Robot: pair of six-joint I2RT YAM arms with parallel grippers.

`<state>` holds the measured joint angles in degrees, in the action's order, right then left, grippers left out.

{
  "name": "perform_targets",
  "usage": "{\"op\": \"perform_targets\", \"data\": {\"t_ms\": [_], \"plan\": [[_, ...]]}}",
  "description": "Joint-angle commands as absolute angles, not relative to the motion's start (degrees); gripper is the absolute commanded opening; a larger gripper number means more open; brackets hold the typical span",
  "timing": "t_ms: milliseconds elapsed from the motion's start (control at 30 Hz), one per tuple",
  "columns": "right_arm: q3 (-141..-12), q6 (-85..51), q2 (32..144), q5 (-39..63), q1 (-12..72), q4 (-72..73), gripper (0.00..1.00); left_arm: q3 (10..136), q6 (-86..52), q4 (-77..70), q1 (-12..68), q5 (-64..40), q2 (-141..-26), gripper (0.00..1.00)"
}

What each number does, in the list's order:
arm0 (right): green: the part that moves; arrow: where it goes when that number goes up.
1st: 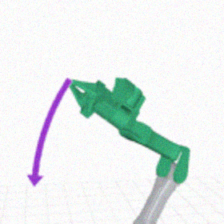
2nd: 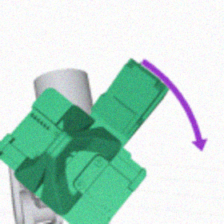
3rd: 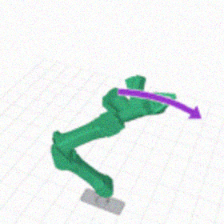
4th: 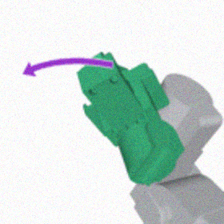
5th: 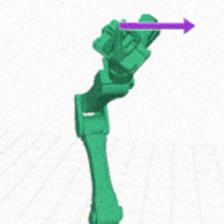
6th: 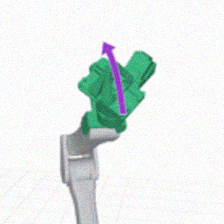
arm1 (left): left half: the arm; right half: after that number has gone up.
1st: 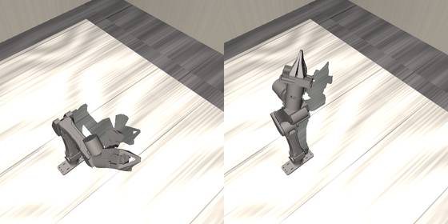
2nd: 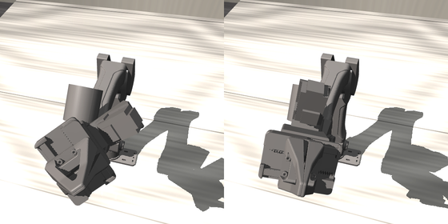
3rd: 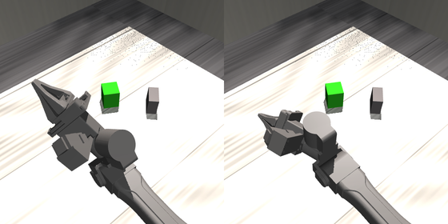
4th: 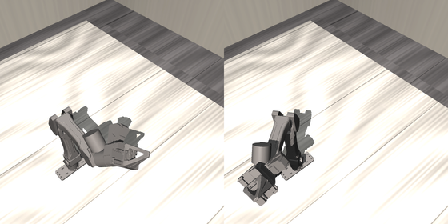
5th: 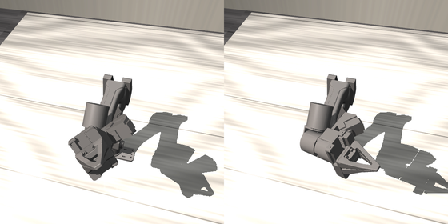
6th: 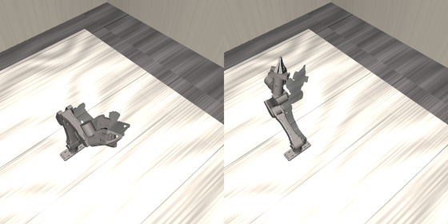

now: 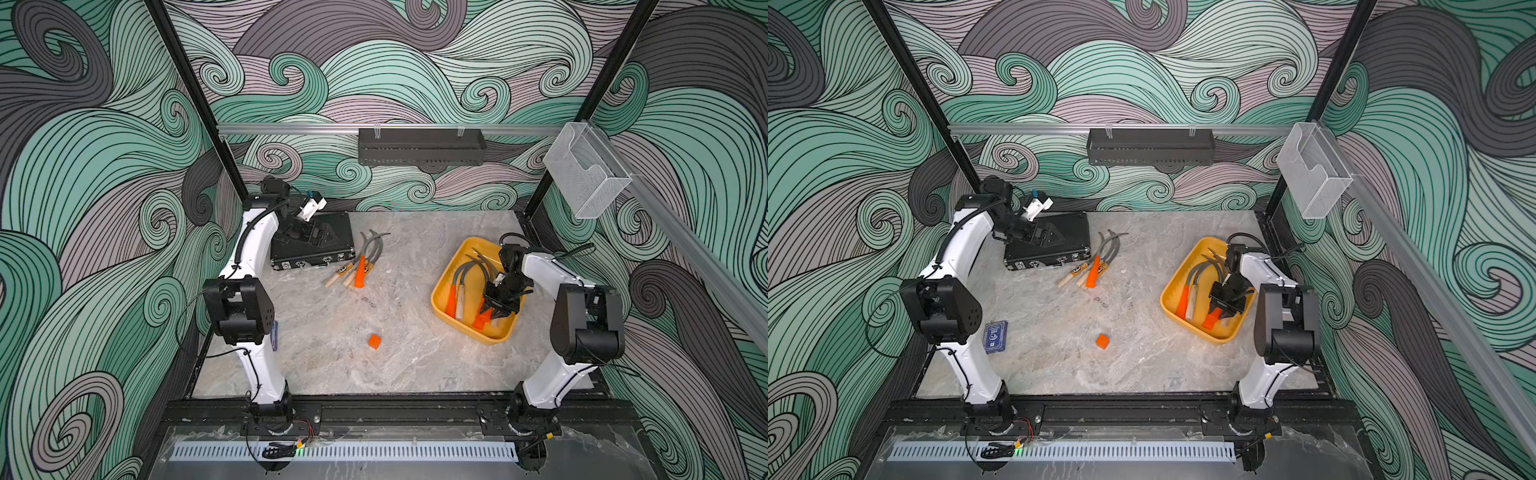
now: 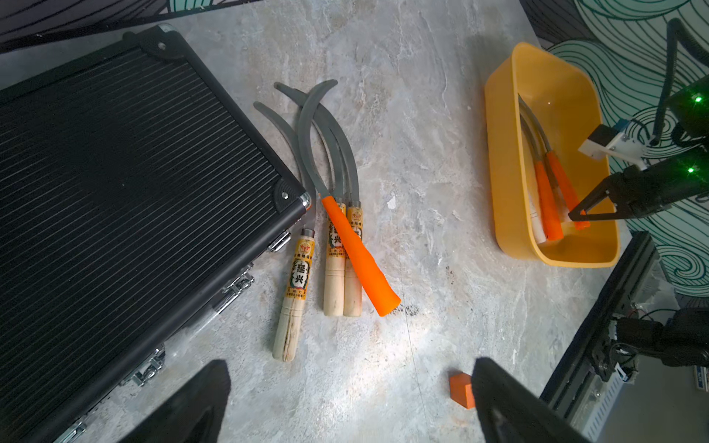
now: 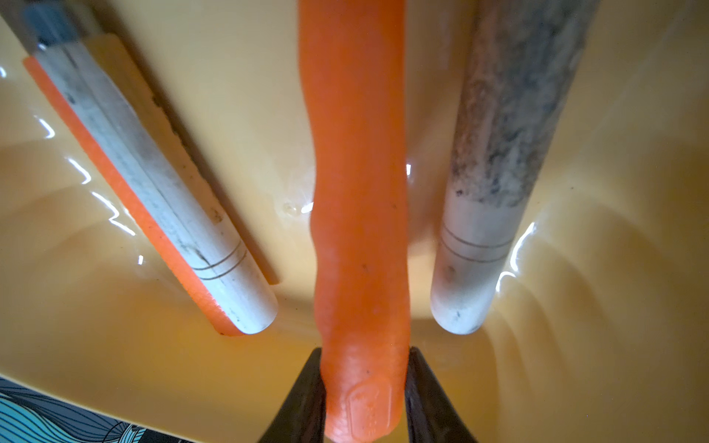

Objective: Put small sickles into storage boxes
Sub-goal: Place the sickle in the storage box.

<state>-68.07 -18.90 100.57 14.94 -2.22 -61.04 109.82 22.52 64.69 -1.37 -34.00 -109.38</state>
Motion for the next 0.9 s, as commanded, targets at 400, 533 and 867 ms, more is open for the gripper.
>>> {"op": "perform_targets", "data": {"t_ms": [400, 533, 867], "plan": [[-73.2, -16.7, 93.6, 15.4, -2.4, -64.0, 0.41, 113.8, 24.1, 72.1, 2.4, -30.6, -110.6, 0.98], [-74.2, -16.5, 90.5, 18.3, -2.4, -64.4, 0.39, 117.1, 24.1, 74.9, 4.9, -29.0, -113.7, 0.98], [-69.0, -18.1, 83.1, 20.4, -2.5, -65.4, 0.36, 118.8, 15.6, 71.6, 10.0, -24.4, -118.6, 0.97]]}}
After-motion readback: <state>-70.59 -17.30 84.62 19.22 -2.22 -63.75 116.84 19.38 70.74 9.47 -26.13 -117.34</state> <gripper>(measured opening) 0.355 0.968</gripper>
